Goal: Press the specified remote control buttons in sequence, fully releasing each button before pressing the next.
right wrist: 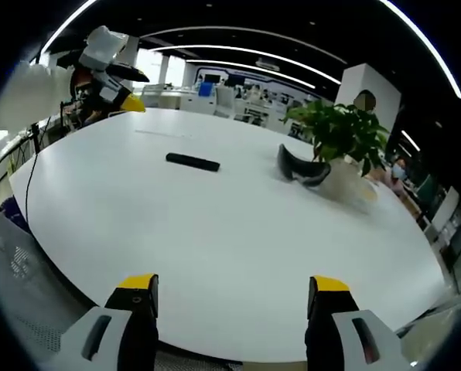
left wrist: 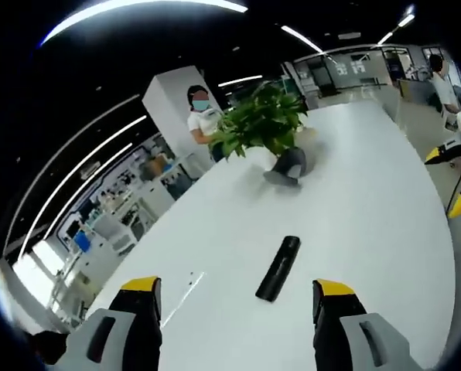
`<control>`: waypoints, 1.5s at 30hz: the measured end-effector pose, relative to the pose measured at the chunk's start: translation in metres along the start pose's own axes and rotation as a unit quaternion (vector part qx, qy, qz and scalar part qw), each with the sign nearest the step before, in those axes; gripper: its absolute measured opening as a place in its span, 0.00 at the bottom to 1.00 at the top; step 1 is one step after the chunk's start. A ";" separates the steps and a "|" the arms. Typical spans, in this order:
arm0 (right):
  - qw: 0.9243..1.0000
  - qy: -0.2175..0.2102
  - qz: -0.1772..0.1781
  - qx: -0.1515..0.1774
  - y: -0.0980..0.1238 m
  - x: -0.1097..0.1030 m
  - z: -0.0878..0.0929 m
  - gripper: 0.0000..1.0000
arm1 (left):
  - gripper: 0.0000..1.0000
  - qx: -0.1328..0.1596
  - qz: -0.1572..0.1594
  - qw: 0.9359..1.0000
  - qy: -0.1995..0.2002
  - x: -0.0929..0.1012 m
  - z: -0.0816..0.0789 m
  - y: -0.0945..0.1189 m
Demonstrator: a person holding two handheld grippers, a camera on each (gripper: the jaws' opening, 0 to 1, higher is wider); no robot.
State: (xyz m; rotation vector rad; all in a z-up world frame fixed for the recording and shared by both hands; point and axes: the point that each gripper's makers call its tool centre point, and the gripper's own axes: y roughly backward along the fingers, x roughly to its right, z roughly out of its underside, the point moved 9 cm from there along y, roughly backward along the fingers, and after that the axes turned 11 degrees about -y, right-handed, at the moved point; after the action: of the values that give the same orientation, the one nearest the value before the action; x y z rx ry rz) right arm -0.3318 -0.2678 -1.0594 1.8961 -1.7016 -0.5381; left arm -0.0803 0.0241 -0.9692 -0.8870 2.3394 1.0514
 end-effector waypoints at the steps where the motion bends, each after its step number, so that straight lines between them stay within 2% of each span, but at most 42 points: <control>1: 1.000 -0.001 -0.001 0.000 0.000 0.000 0.000 0.78 | 0.82 -0.001 0.004 1.000 -0.008 0.000 0.000 -0.003; 7: 1.000 -0.002 -0.001 -0.002 -0.001 0.000 0.000 0.78 | 0.81 -0.019 0.042 0.999 -0.011 -0.005 0.006 -0.033; 12: 1.000 -0.002 0.000 -0.004 -0.001 0.000 0.001 0.78 | 0.74 -0.027 0.069 0.997 -0.037 -0.006 0.013 -0.056; 16: 1.000 -0.002 0.000 -0.004 -0.001 0.000 0.001 0.79 | 0.74 -0.036 0.084 0.995 -0.050 -0.006 0.016 -0.072; 18: 1.000 -0.003 0.000 -0.004 -0.001 0.000 0.001 0.79 | 0.75 -0.044 0.106 0.992 -0.056 -0.005 0.019 -0.081; 22: 1.000 -0.005 -0.001 -0.002 -0.001 0.000 0.000 0.79 | 0.75 -0.055 0.126 0.988 -0.076 -0.001 0.024 -0.101; 24: 1.000 -0.004 -0.001 -0.003 -0.001 0.000 0.001 0.79 | 0.75 -0.071 0.152 0.983 -0.073 0.005 0.030 -0.111; 26: 1.000 -0.004 -0.002 -0.004 -0.001 0.000 0.001 0.79 | 0.74 -0.082 0.154 0.981 -0.088 0.007 0.035 -0.120; 27: 1.000 -0.004 -0.002 -0.004 -0.001 0.000 0.001 0.79 | 0.74 -0.094 0.157 0.977 -0.109 0.008 0.038 -0.124; 30: 1.000 -0.005 -0.002 -0.004 -0.001 0.000 0.001 0.79 | 0.71 -0.105 0.166 0.974 -0.115 0.014 0.044 -0.135; 32: 1.000 -0.005 -0.003 -0.004 -0.001 0.000 0.001 0.78 | 0.70 -0.118 0.180 0.968 -0.131 0.017 0.048 -0.141; 34: 1.000 -0.004 -0.003 -0.005 -0.001 0.000 0.001 0.78 | 0.68 -0.121 0.182 0.965 -0.146 0.018 0.050 -0.146; 41: 1.000 -0.004 -0.005 -0.008 -0.001 0.000 0.002 0.77 | 0.61 -0.143 0.199 0.958 -0.147 0.016 0.055 -0.163; 43: 1.000 -0.004 -0.006 -0.009 -0.001 -0.001 0.002 0.77 | 0.60 -0.154 0.212 0.954 -0.145 0.016 0.058 -0.166; 44: 1.000 -0.004 -0.006 -0.009 -0.001 -0.001 0.002 0.77 | 0.60 -0.148 0.218 0.955 -0.137 0.015 0.056 -0.168; 45: 1.000 -0.004 -0.007 -0.008 -0.001 -0.001 0.002 0.77 | 0.59 -0.152 0.229 0.952 -0.138 0.015 0.055 -0.168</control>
State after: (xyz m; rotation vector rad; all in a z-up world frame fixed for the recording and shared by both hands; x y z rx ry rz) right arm -0.3320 -0.2672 -1.0619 1.8968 -1.6857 -0.5643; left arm 0.0329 -0.0239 -1.0966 -0.2579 2.2223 1.6383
